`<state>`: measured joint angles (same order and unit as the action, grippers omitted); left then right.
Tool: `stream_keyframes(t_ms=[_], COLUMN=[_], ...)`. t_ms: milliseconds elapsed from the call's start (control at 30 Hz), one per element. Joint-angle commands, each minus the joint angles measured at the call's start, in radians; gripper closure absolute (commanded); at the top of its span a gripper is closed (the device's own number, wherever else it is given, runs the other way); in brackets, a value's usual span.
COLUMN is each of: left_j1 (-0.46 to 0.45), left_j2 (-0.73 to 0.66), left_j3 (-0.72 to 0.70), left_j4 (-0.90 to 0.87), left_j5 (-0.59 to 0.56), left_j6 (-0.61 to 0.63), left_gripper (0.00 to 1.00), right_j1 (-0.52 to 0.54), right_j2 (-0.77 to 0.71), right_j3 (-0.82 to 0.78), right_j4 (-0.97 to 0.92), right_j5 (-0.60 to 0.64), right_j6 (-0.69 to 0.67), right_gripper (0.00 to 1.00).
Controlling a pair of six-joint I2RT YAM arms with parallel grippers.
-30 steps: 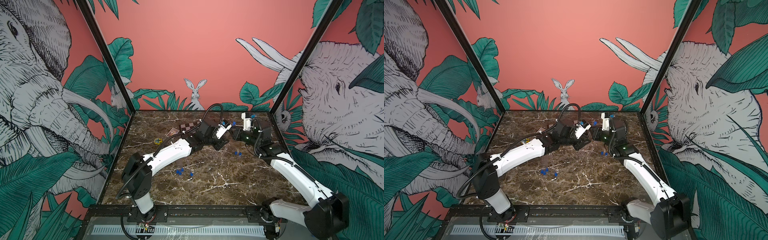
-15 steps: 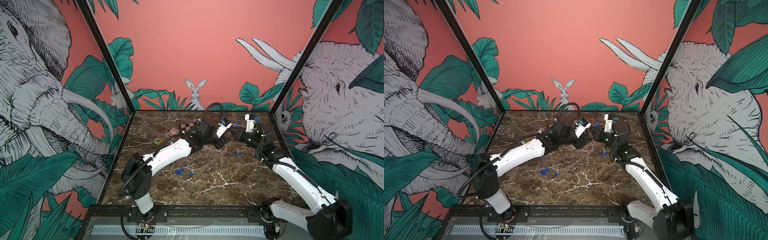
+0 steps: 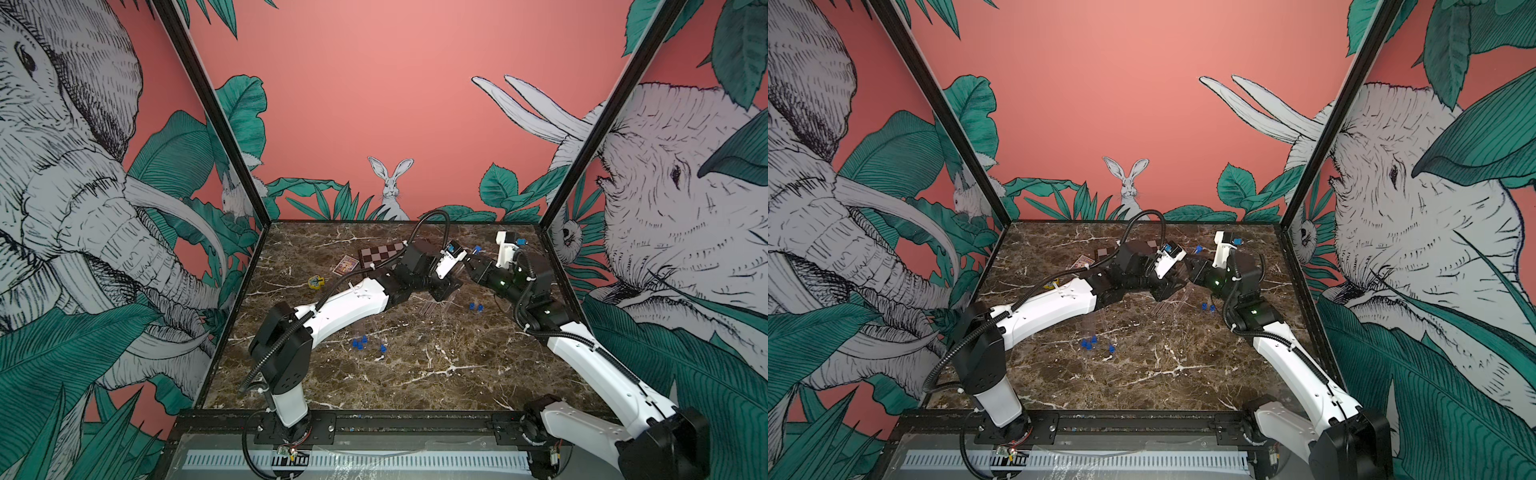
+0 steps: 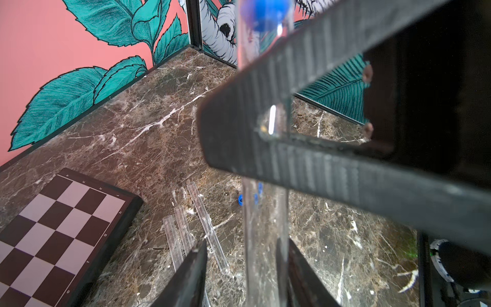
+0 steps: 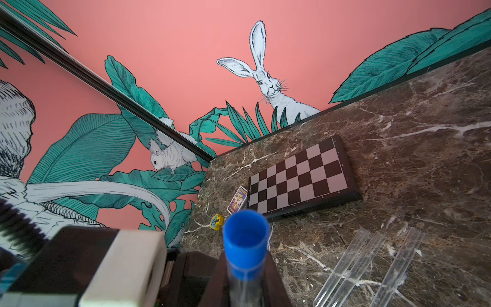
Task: Remove stoppers from test tubes
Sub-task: Adjust the test tube.
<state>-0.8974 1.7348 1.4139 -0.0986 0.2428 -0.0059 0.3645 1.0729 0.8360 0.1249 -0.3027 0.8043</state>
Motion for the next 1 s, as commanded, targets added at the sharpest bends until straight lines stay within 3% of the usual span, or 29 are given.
stream_keyframes(t_ms=[0,533,600,733,967], left_j1=[-0.008,-0.008,-0.008,-0.009,-0.009], left_j2=[0.002,-0.002,-0.004,-0.008,-0.025], left_j3=[0.043,0.065,0.066,0.069,0.067], left_j4=[0.011,-0.013,-0.013,-0.024,-0.070], left_j5=[0.001,-0.001,0.006,0.018,0.035], left_j6=[0.007,0.064,0.069,0.082,0.098], left_gripper=[0.55,0.80,0.86,1.00,1.00], right_j1=[-0.006,-0.007,-0.009,-0.015,-0.081], right_j2=[-0.013,-0.033,-0.036,-0.062,-0.157], right_j3=[-0.008,-0.018,-0.017,-0.015,0.073], right_j4=[0.071,0.056,0.052,0.022,-0.171], right_j5=[-0.002,-0.003,-0.002,0.026,0.083], right_j6=[0.036,0.035,0.034,0.027,-0.046], right_gripper=[0.84,0.79,0.75,0.58,0.46])
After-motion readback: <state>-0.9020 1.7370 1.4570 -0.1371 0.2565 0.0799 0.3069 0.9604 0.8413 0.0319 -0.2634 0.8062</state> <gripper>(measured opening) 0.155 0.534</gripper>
